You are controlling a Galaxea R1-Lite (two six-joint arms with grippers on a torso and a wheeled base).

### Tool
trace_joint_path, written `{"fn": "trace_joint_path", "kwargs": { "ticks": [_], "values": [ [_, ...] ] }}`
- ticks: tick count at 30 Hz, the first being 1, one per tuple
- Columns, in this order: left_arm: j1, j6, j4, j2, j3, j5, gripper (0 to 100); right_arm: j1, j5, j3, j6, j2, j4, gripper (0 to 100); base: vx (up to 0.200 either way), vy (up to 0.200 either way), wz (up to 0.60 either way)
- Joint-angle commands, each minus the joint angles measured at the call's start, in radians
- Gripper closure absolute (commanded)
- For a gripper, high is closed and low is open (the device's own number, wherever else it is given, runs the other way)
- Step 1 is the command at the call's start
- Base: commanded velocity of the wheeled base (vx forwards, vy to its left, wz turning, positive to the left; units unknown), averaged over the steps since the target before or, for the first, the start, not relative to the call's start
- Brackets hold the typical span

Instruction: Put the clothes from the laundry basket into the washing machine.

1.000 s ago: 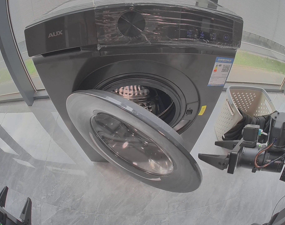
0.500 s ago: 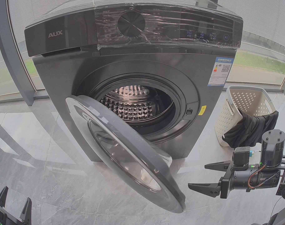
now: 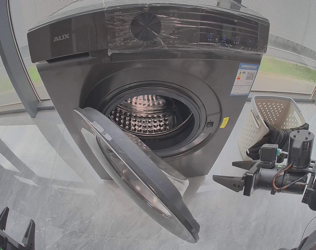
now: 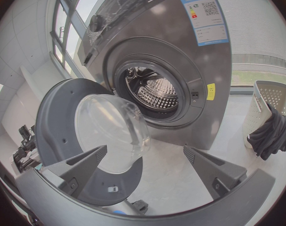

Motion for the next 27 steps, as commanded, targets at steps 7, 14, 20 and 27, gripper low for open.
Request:
{"fn": "trace_joint_path", "kwargs": {
  "ticks": [7,14,20,27],
  "values": [
    [0.000,0.000,0.000,-0.018,0.016,0.000,0,0.000,-0.080,-0.042,0.014,0.284,-0.237,0,0.000,0.000,0.00],
    [0.000,-0.002,0.000,-0.018,0.016,0.000,0,0.101,-0.085,-0.044,0.016,0.360,-0.280,0,0.000,0.000,0.00],
    [0.000,0.000,0.000,-0.018,0.016,0.000,0,0.193,-0.088,-0.027,0.020,0.362,-0.282,0,0.000,0.000,0.00],
    [0.000,0.000,0.000,-0.018,0.016,0.000,0,0.285,-0.085,0.048,0.071,0.310,-0.326,0,0.000,0.000,0.00]
  ]
}}
